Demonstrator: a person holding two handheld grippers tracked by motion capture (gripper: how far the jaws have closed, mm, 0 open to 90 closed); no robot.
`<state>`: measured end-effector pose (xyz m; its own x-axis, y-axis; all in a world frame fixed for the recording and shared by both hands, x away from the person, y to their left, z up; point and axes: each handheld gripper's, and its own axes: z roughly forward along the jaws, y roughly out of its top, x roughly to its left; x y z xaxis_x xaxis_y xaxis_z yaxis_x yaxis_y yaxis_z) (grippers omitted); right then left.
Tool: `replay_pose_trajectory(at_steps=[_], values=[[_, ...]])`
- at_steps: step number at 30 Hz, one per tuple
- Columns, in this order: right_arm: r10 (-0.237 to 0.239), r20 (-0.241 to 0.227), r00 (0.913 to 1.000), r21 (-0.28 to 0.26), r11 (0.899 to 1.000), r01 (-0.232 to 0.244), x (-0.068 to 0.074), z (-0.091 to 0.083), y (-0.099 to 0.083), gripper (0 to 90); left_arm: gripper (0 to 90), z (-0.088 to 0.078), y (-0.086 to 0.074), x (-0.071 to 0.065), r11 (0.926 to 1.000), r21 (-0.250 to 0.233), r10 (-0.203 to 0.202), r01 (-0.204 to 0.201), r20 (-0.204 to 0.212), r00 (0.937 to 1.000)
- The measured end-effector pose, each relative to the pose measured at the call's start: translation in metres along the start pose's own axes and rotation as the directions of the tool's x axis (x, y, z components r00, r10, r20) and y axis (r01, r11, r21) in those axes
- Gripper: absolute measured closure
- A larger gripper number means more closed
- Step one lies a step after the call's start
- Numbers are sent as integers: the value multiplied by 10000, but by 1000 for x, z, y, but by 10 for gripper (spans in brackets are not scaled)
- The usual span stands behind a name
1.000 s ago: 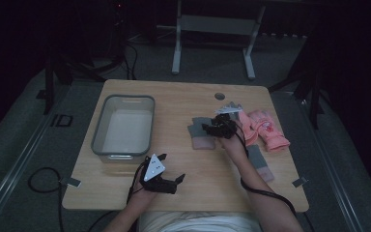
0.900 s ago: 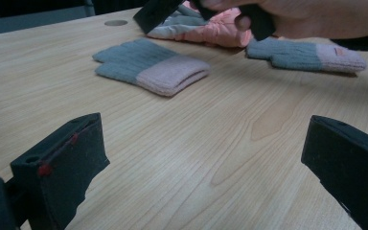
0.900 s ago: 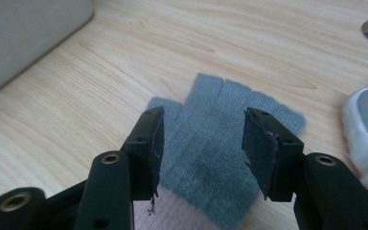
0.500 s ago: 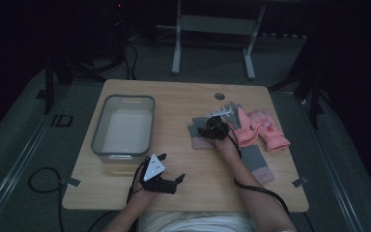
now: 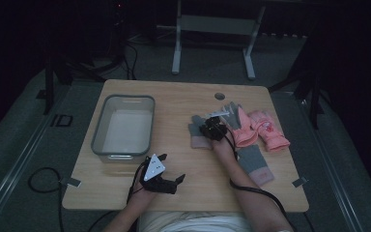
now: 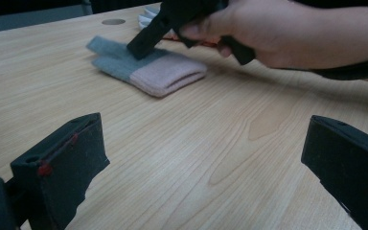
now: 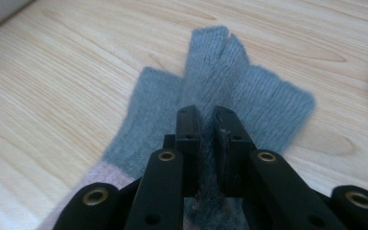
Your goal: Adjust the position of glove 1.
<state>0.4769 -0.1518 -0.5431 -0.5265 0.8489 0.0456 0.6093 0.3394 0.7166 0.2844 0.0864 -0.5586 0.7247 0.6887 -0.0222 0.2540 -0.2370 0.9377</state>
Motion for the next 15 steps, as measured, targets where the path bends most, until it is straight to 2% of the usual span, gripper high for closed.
replay_pose_trajectory(at_steps=[4,5,8,10,15], values=[[-43,159,9999,-206,9998,46,6,-16,4,819,11,0,0,0,10000,-2,-1,1,-12,10000],[-84,259,9996,-418,9991,95,10,-32,5,819,11,0,0,0,10000,13,43,-43,-18,10000],[133,180,9997,-845,9964,-117,17,-61,7,819,11,0,0,0,10000,14,7,-7,-41,10000],[114,206,9997,-1212,9926,-89,25,-84,6,819,11,0,0,0,10000,10,-18,18,-60,10000],[-9,590,9983,-1762,9843,113,45,-125,-6,818,11,0,0,-1,10000,2,8,-8,-102,9999]])
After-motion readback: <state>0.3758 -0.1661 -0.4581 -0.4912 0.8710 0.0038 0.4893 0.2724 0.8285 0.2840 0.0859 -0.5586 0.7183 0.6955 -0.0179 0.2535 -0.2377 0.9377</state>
